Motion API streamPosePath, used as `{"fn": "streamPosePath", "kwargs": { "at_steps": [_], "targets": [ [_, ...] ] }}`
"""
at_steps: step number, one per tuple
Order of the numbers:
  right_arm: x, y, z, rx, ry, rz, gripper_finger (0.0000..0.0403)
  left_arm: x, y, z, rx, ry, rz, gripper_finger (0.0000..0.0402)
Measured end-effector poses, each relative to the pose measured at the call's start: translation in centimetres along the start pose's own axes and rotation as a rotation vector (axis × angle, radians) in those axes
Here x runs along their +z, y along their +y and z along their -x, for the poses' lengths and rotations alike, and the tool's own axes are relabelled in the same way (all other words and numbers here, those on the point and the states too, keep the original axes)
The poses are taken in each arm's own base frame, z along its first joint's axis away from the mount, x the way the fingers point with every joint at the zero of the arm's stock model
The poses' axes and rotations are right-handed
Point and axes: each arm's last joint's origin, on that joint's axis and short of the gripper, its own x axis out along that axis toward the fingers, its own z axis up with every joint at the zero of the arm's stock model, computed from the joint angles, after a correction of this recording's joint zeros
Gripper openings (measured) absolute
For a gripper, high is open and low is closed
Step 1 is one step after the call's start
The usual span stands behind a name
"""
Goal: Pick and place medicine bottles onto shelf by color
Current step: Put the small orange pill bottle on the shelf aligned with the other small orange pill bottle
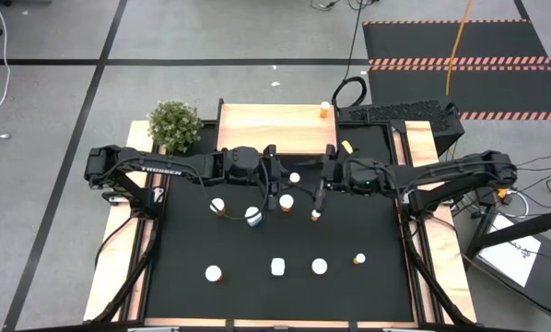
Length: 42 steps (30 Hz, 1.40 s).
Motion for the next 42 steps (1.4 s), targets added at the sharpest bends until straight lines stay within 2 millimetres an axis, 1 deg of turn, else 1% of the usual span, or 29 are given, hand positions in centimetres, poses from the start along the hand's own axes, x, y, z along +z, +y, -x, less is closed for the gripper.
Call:
{"fn": "streamPosePath", "kwargs": {
  "at_steps": [4,7,13,24,28,31,39,42],
  "targets": [
    [-0.33,-0.36,-0.52,0.048,0.012,-0.009,0.0241,-0.07,-0.01,0.0,-0.001,0.007,-0.003,0.0113],
    [-0.34,-0.64,-0.59,0.043,0.012,-0.022,0.023,-0.07,-0.01,0.0,-0.001,0.007,-0.004,0.0113],
    [-0.32,-0.51,-0.57,0.094,0.011,-0.024,0.0207,-0.05,-0.01,0.0,-0.001,0.006,-0.012,0.0113],
    [-0.33,-0.5,-0.57,0.095,0.012,-0.024,0.0161,-0.04,-0.01,0.0,-0.001,0.006,-0.011,0.0113],
    [-0.33,-0.5,-0.57,0.094,0.012,-0.034,0.015,-0.04,-0.01,0.0,-0.001,0.006,-0.011,0.0113],
    [-0.33,-0.5,-0.57,0.093,0.013,-0.05,0.0151,-0.09,-0.01,0.01,-0.002,0.012,-0.013,0.0113],
    [-0.35,-0.5,-0.57,0.093,0.013,-0.045,0.0184,-0.11,-0.01,0.01,-0.002,0.014,-0.02,0.0113],
    [-0.28,-0.5,-0.57,0.094,0.006,-0.035,0.0188,-0.15,-0.02,0.01,-0.003,0.018,-0.02,0.0113]
  ]
}}
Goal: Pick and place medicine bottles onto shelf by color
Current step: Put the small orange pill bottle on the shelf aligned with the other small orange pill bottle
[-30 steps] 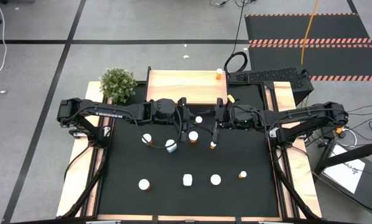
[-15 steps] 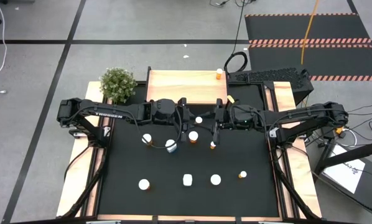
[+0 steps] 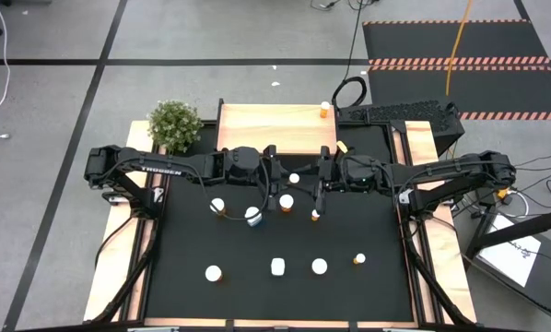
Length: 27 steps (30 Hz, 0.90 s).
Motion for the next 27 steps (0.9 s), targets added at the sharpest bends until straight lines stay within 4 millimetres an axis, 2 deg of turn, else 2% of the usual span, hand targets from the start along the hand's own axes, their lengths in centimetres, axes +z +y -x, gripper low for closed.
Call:
{"fn": "streamPosePath", "kwargs": {
  "at_steps": [15,27],
  "targets": [
    [0.03,0.0,0.01,0.0,-0.002,0.002,0.012,-0.01,0.0,0.0,0.0,0.001,0.001,0.0113],
    [0.02,0.0,0.01,0.001,-0.002,0.009,0.012,0.01,-0.14,-0.01,0.01,0.003,0.01,0.0117]
  ]
}}
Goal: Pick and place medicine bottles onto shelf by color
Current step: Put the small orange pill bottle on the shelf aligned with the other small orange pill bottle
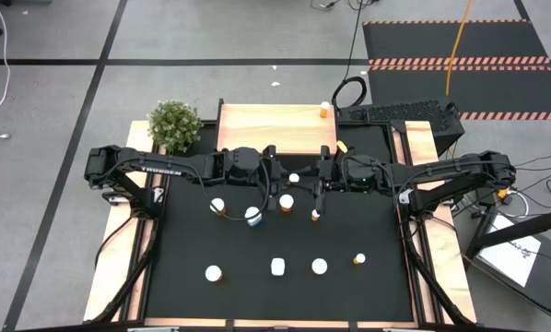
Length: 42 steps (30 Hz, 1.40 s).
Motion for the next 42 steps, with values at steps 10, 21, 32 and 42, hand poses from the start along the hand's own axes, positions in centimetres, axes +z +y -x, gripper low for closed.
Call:
{"fn": "streamPosePath", "kwargs": {
  "at_steps": [10,21,32,42],
  "targets": [
    [-0.1,0.0,0.0,-0.001,0.007,0.002,0.012,0.1,-0.3,0.0,-0.002,-0.001,0.002,0.0239],
    [-0.1,-2.7,1.3,-0.096,0.083,-0.008,0.012,0.7,1.0,2.9,0.186,0.081,-0.011,0.0316],
    [0.8,-9.0,4.0,-0.25,0.066,-0.013,0.0121,0.6,2.9,5.8,0.266,0.167,0.064,0.028],
    [-0.2,-14.0,5.2,-0.358,0.104,-0.075,0.0121,0.3,3.1,5.7,0.269,0.183,0.064,0.0248]
  ]
}}
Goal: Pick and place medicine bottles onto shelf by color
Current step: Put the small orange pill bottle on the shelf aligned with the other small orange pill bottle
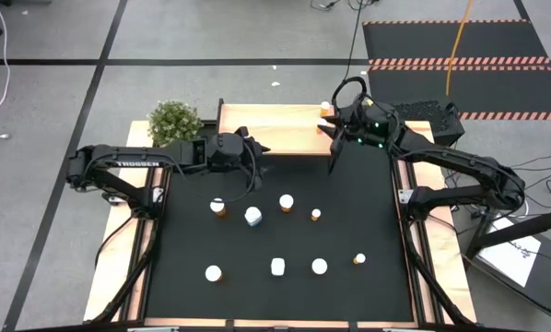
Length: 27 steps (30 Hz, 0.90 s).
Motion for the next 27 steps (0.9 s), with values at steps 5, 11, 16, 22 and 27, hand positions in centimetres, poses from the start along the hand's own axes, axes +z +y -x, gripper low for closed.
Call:
{"fn": "streamPosePath", "kwargs": {
  "at_steps": [5,11,16,22,27],
  "targets": [
    [-1.3,-1.4,-0.6,-0.013,0.023,-0.041,0.0121,0.0,0.0,0.0,0.0,-0.001,0.0,0.0244],
    [-3.2,-2.3,-0.8,-0.052,0.039,-0.071,0.0121,0.0,0.0,0.0,0.001,-0.003,0.001,0.0243],
    [-3.9,-2.9,-0.7,-0.07,0.027,-0.096,0.0121,0.1,0.0,0.0,0.001,-0.01,0.002,0.0243],
    [-4.3,-3.3,-0.7,-0.069,0.007,-0.121,0.0121,0.2,0.0,0.0,0.002,-0.017,0.003,0.0243],
    [-5.0,-3.6,-1.5,-0.075,0.037,-0.132,0.0121,0.3,0.0,0.0,0.003,-0.032,0.006,0.0243]
  ]
}}
